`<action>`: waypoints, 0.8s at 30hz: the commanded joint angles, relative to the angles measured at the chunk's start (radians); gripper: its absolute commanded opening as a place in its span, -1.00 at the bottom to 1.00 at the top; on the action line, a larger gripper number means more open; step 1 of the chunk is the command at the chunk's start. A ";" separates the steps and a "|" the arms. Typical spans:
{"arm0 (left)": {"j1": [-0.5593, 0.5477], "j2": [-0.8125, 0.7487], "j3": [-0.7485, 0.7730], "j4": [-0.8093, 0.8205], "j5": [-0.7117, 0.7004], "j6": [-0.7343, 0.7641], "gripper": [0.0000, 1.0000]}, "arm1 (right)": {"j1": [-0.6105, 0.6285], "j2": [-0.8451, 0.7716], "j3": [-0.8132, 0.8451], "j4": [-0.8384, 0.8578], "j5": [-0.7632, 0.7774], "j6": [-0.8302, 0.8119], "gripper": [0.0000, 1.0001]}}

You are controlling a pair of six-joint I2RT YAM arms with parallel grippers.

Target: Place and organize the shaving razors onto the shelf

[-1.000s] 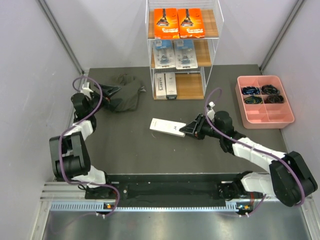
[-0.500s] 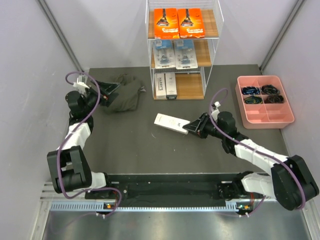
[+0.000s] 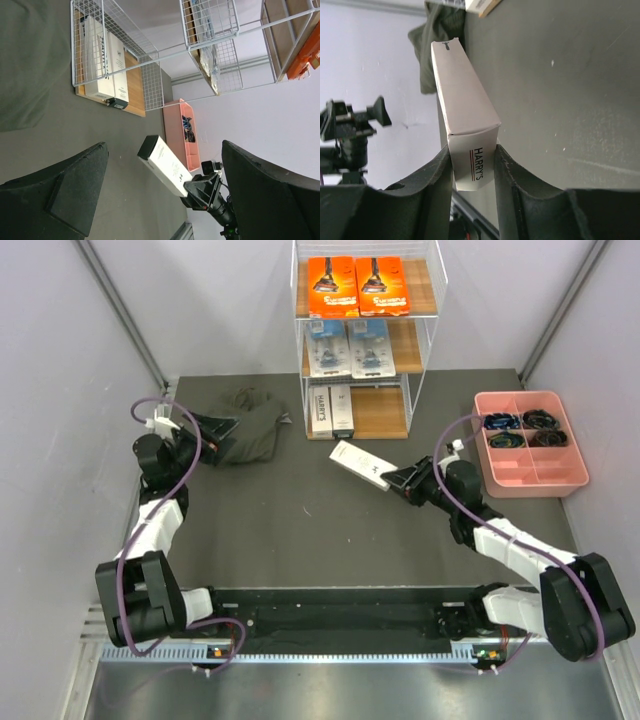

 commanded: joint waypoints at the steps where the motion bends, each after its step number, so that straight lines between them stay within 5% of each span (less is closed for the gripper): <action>1: -0.001 -0.051 -0.025 0.001 -0.031 0.009 0.98 | -0.006 -0.015 0.054 0.109 0.141 0.043 -0.83; 8: -0.007 -0.078 -0.046 0.004 -0.046 -0.010 0.98 | -0.009 0.028 0.086 0.147 0.351 0.097 -0.86; 24: -0.037 -0.104 -0.071 -0.014 -0.072 -0.023 0.98 | -0.028 0.411 0.386 0.089 0.468 0.104 -0.97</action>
